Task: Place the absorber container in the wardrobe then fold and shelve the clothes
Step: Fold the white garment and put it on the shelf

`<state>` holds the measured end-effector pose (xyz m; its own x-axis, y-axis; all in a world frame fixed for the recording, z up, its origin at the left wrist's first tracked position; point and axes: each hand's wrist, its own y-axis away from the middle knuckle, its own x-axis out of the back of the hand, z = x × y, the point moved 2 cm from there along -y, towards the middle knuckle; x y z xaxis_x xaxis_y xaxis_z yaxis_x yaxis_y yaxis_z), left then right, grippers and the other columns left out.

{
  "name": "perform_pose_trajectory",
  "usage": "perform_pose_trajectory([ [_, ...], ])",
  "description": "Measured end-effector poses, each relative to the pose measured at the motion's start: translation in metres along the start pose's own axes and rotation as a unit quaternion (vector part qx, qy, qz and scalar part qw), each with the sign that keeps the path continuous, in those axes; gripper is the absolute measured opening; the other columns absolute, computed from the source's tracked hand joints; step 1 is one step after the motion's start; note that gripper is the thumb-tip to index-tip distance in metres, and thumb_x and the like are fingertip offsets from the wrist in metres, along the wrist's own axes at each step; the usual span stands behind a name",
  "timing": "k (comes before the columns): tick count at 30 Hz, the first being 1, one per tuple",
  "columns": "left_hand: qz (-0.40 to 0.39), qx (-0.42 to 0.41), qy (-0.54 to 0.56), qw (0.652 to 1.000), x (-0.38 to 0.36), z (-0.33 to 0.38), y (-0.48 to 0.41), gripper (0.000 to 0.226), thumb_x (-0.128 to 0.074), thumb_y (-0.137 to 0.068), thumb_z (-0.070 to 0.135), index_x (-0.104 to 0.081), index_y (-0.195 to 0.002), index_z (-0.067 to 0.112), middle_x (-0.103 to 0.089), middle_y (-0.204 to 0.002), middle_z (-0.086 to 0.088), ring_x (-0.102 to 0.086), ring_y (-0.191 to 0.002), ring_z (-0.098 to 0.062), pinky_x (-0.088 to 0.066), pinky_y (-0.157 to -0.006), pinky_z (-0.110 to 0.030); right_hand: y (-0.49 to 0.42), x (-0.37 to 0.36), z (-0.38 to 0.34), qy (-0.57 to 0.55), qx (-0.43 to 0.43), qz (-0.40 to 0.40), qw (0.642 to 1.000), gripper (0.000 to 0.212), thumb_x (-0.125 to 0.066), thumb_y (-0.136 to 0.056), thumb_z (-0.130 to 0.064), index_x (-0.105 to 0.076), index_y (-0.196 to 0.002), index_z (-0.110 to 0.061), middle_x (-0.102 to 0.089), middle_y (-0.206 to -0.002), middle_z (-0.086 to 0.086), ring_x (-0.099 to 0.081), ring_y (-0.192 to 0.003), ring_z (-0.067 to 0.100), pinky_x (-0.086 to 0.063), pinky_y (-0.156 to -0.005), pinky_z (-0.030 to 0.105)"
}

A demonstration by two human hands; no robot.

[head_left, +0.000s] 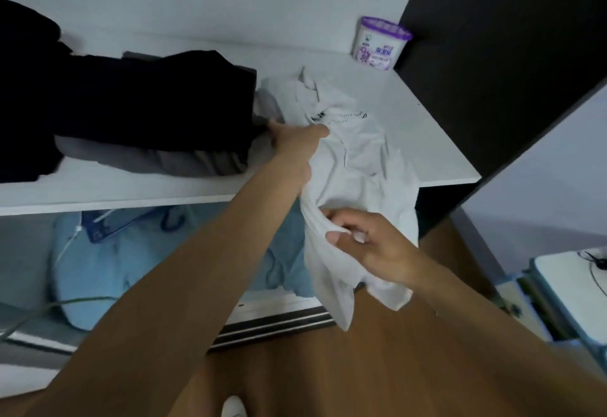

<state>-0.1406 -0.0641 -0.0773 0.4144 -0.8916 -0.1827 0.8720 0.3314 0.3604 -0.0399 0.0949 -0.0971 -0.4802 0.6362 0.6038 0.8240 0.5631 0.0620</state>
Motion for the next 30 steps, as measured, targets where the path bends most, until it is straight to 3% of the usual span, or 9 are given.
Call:
perform_pose_trajectory([
  [4, -0.154, 0.034, -0.11, 0.981, -0.004, -0.015, 0.031, 0.023, -0.061, -0.089, 0.011, -0.065, -0.111, 0.004, -0.062, -0.092, -0.005, -0.06, -0.077, -0.018, -0.056, -0.069, -0.022, 0.022, 0.02, -0.002, -0.092, -0.036, -0.044, 0.994, 0.014, -0.061, -0.097, -0.004, -0.069, -0.092, 0.005, -0.07, -0.098, 0.019, -0.068, -0.094, 0.028, -0.054, -0.087, 0.029],
  [6, -0.148, 0.014, -0.153, 0.977, -0.007, -0.022, 0.055, 0.008, -0.065, -0.082, 0.01, -0.059, -0.075, 0.011, -0.054, -0.068, 0.0, -0.051, -0.055, -0.011, -0.042, -0.042, -0.011, 0.035, 0.05, 0.014, -0.138, -0.062, 0.102, 0.983, 0.015, -0.063, -0.094, -0.007, -0.075, -0.085, -0.008, -0.076, -0.096, 0.008, -0.072, -0.088, 0.02, -0.055, -0.083, 0.027],
  [8, -0.162, -0.014, -0.167, 0.973, -0.013, -0.033, 0.077, 0.014, -0.065, -0.064, 0.007, -0.053, -0.063, 0.013, -0.046, -0.058, 0.0, -0.043, -0.049, -0.013, -0.033, -0.04, -0.013, 0.051, 0.085, 0.044, -0.192, -0.113, 0.291, 0.931, 0.014, -0.065, -0.093, -0.027, -0.074, -0.09, -0.017, -0.076, -0.103, 0.0, -0.07, -0.091, 0.012, -0.052, -0.087, 0.031],
  [10, -0.177, -0.021, -0.149, 0.973, -0.018, -0.048, 0.104, 0.013, -0.059, -0.069, -0.002, -0.057, -0.065, 0.01, -0.049, -0.058, -0.004, -0.047, -0.053, -0.017, -0.036, -0.046, -0.016, 0.067, 0.104, 0.077, -0.303, -0.22, 0.333, 0.866, 0.049, -0.064, -0.089, -0.055, -0.064, -0.121, -0.019, -0.065, -0.131, 0.001, -0.061, -0.117, 0.018, -0.046, -0.102, 0.043],
  [13, -0.217, -0.052, -0.194, 0.955, -0.028, -0.072, 0.141, 0.023, -0.054, -0.083, -0.008, -0.066, -0.08, 0.011, -0.064, -0.064, 0.0, -0.061, -0.06, -0.013, -0.046, -0.05, -0.016, 0.089, 0.107, 0.118, -0.463, -0.307, 0.165, 0.815, 0.1, -0.062, -0.073, -0.08, -0.039, -0.149, -0.019, -0.049, -0.148, 0.012, -0.048, -0.134, 0.037, -0.034, -0.111, 0.061],
  [16, -0.228, -0.075, -0.28, 0.929, -0.032, -0.1, 0.174, 0.026, -0.058, -0.086, -0.004, -0.072, -0.096, 0.016, -0.075, -0.087, 0.0, -0.07, -0.081, -0.014, -0.056, -0.07, -0.024, 0.108, 0.081, 0.125, -0.565, -0.243, -0.029, 0.788, 0.085, -0.062, -0.081, -0.071, -0.05, -0.145, -0.016, -0.057, -0.141, 0.02, -0.054, -0.13, 0.041, -0.038, -0.11, 0.059],
  [20, -0.205, -0.025, -0.342, 0.917, -0.019, -0.147, 0.207, 0.032, -0.059, -0.089, -0.004, -0.069, -0.114, 0.014, -0.072, -0.113, -0.008, -0.067, -0.107, -0.025, -0.052, -0.097, -0.037, 0.124, 0.055, 0.126, -0.563, -0.21, 0.09, 0.795, 0.049, -0.068, -0.088, -0.022, -0.061, -0.134, -0.008, -0.07, -0.119, 0.02, -0.069, -0.106, 0.035, -0.058, -0.082, 0.043],
  [25, -0.224, 0.051, -0.25, 0.94, 0.005, -0.188, 0.234, 0.073, -0.071, -0.078, 0.02, -0.041, -0.144, 0.033, -0.047, -0.149, 0.006, -0.048, -0.134, -0.018, -0.042, -0.108, -0.042, 0.144, 0.053, 0.122, -0.461, -0.146, 0.128, 0.866, 0.01, -0.065, -0.09, -0.006, -0.072, -0.093, -0.014, -0.077, -0.075, 0.002, -0.074, -0.068, 0.014, -0.058, -0.06, 0.027],
  [30, -0.2, -0.063, -0.16, 0.965, -0.03, -0.172, 0.241, 0.06, -0.079, -0.082, 0.027, -0.05, -0.135, 0.026, -0.068, -0.126, 0.007, -0.064, -0.118, -0.011, -0.054, -0.093, -0.028, 0.158, 0.056, 0.101, -0.378, -0.101, 0.101, 0.915, 0.025, -0.069, -0.089, -0.016, -0.068, -0.11, -0.003, -0.069, -0.109, 0.028, -0.066, -0.103, 0.047, -0.056, -0.091, 0.057],
])
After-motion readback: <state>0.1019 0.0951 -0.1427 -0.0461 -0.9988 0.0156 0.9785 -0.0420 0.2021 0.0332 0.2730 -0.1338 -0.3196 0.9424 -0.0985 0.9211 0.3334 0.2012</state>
